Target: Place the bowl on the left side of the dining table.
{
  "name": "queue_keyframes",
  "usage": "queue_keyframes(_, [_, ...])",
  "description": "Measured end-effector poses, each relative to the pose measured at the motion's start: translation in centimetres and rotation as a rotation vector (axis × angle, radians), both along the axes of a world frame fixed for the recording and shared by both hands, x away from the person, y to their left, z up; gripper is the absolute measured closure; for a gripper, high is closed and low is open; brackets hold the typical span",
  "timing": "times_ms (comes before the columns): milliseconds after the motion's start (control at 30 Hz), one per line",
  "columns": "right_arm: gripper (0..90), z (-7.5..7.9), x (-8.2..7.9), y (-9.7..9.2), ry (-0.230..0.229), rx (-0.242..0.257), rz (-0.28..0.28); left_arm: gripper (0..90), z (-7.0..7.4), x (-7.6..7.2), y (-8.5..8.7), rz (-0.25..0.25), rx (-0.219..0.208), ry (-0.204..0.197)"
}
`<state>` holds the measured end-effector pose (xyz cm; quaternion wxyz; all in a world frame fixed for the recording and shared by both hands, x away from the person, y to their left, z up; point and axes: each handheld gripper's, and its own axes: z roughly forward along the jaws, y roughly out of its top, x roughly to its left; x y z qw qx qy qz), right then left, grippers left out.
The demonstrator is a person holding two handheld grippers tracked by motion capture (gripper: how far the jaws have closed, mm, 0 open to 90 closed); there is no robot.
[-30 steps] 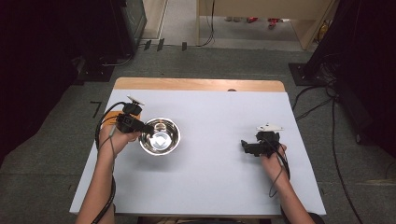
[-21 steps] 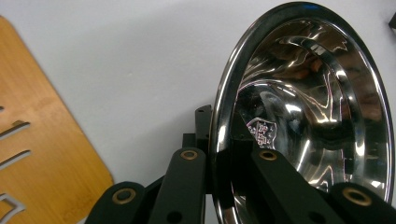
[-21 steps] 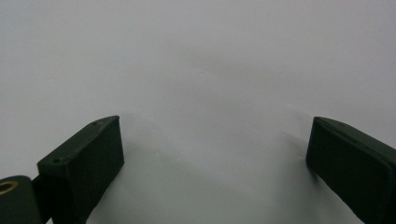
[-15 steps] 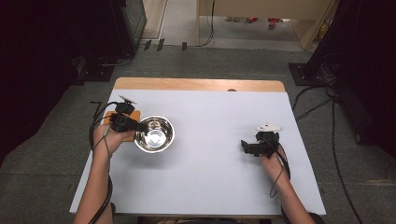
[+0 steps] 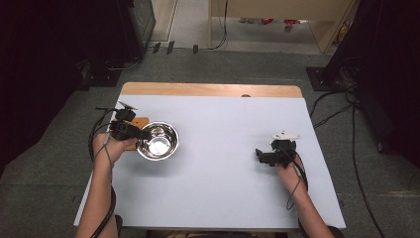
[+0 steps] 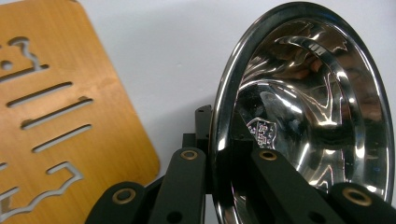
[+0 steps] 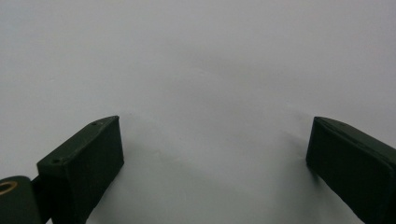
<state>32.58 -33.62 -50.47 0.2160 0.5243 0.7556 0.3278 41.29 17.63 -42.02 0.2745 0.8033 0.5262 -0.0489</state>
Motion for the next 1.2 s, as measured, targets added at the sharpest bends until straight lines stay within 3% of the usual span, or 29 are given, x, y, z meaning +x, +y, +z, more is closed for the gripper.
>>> queue_keyframes(333, [3.6,0.0,0.0,0.0,0.0,0.0,0.0,88.3,-0.3,0.3,1.5,0.05,0.032,0.003])
queue_keyframes(700, [3.6,0.0,0.0,0.0,0.0,0.0,0.0,88.3,-0.6,0.7,2.9,0.098,0.01,0.008])
queue_keyframes(1200, [3.6,0.0,0.0,0.0,0.0,0.0,0.0,88.4,-0.8,1.4,4.2,0.146,0.025,0.005])
